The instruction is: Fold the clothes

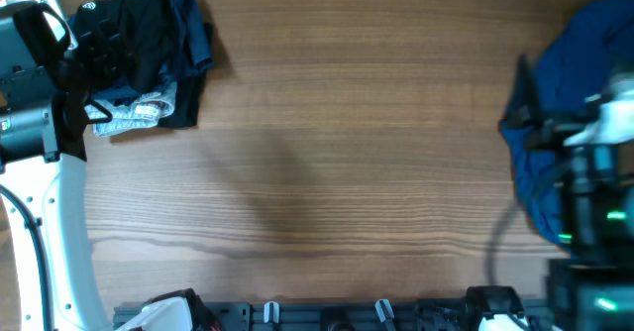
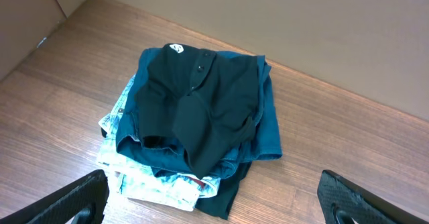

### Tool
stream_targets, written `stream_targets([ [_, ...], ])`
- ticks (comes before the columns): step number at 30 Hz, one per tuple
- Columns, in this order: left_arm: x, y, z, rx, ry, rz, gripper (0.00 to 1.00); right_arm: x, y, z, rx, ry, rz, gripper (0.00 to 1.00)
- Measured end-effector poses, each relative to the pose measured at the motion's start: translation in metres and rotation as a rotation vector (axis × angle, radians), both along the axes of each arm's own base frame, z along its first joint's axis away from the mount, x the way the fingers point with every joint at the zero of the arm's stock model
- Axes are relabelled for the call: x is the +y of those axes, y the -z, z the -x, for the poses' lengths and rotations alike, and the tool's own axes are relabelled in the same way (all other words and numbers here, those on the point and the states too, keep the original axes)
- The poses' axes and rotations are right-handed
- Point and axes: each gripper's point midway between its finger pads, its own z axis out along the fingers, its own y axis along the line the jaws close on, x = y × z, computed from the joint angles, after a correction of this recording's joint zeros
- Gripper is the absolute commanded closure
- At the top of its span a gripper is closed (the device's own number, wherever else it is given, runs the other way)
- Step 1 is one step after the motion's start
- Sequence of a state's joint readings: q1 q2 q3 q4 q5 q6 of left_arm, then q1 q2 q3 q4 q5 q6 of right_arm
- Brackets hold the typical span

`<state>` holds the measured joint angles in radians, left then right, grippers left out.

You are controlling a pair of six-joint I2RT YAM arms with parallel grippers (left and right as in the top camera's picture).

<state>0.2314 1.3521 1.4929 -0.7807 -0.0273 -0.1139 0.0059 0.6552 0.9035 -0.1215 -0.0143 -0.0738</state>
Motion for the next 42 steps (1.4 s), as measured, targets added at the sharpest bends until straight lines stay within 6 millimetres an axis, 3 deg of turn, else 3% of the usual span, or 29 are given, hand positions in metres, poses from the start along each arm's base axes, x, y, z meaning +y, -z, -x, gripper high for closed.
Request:
stream_targets([
  [3,0.000,0.000,0.000,0.001,0.000,0.000,0.00,0.003,0.077,-0.008,-0.007,-0.023,-0.008,0.00],
  [8,0.000,0.000,0.000,0.001,0.000,0.000,0.00,0.004,0.162,0.006,0.022,-0.047,-0.104,0.00],
  [9,0.000,0.000,0.000,0.001,0.000,0.000,0.00,0.005,0.171,0.010,0.020,-0.052,-0.119,0.00],
  [15,0.000,0.000,0.000,0.001,0.000,0.000,0.00,0.004,0.197,0.021,0.008,-0.052,-0.149,0.00],
  [24,0.000,0.001,0.000,0.003,0.000,0.001,0.00,-0.006,0.240,0.027,0.152,-0.001,-0.161,0.00],
  [30,0.000,0.001,0.000,0.003,0.000,0.001,0.00,-0.006,0.253,0.029,0.155,-0.001,-0.161,0.00],
  [42,0.000,0.001,0.000,0.003,0.000,0.001,0.00,-0.006,0.252,0.030,0.143,-0.001,-0.148,0.00],
])
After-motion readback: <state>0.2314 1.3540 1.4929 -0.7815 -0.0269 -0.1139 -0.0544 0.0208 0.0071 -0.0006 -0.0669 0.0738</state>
